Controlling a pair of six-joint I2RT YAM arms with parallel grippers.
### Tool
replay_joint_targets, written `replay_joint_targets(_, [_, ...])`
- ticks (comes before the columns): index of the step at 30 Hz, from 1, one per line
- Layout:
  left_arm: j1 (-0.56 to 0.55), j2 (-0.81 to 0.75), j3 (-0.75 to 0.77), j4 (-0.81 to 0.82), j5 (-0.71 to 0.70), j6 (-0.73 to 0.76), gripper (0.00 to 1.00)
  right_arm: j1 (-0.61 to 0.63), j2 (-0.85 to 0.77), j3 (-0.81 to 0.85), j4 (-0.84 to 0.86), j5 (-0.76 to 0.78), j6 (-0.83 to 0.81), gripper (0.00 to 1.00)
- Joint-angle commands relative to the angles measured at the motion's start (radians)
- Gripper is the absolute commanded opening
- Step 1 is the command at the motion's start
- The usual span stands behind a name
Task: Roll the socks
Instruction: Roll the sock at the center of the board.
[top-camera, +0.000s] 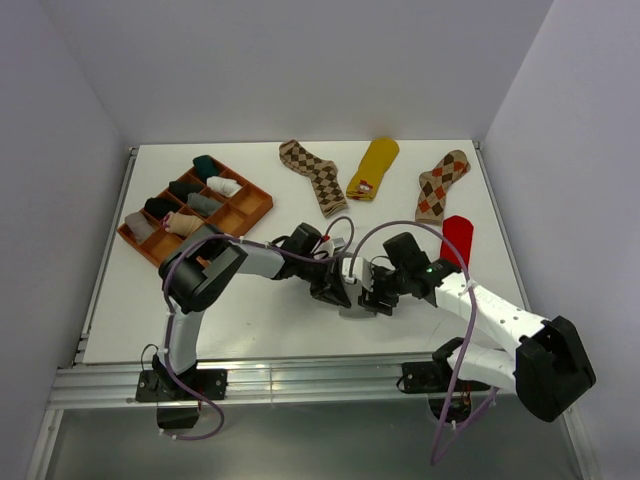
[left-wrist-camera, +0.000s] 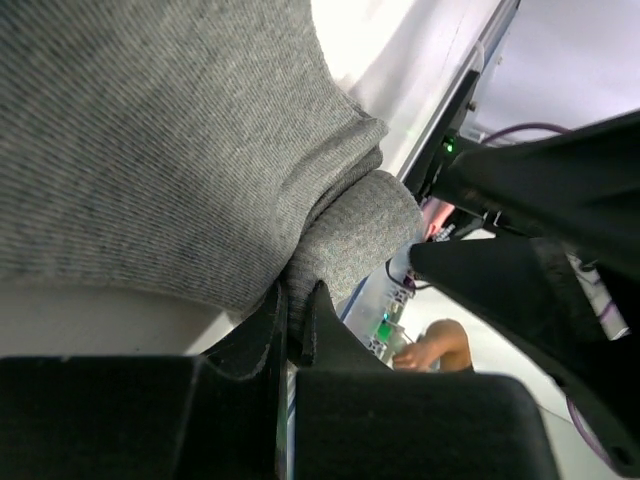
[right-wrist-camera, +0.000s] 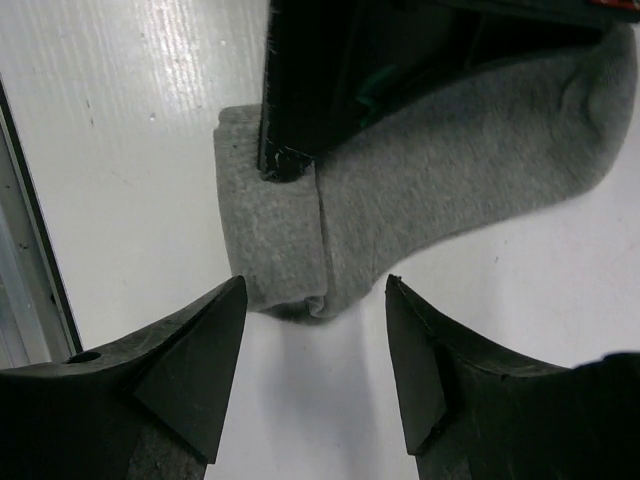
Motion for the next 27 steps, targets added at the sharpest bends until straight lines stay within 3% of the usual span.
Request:
replay_joint_targets(1, [-0.005,0.083,-0.052,-0.161,-0.087,0.063,0.00,0.054,-0.028,-0.018,0.093,0.060,-0.010,0.65])
replay_joint_targets(9, [-0.003,0.103,-0.028,-0.193,-0.079,0.089,0.00,0.198,-0.021,-0.075,0.136,0.133,-0.008,0.61])
replay_joint_targets(15, [-0.002,0.109,-0.018,-0.213,-0.075,0.107,0.00,0.255,0.028,-0.084,0.151,0.179,-0.015,0.52])
replay_joint_targets(22, [0.001,0.110,0.005,-0.246,-0.067,0.135,0.00,0.284,0.099,-0.078,0.171,0.196,-0.018,0.48])
replay_joint_targets(27, [0.004,0.103,0.027,-0.254,-0.061,0.152,0.03,0.285,0.148,-0.058,0.144,0.199,-0.007,0.26])
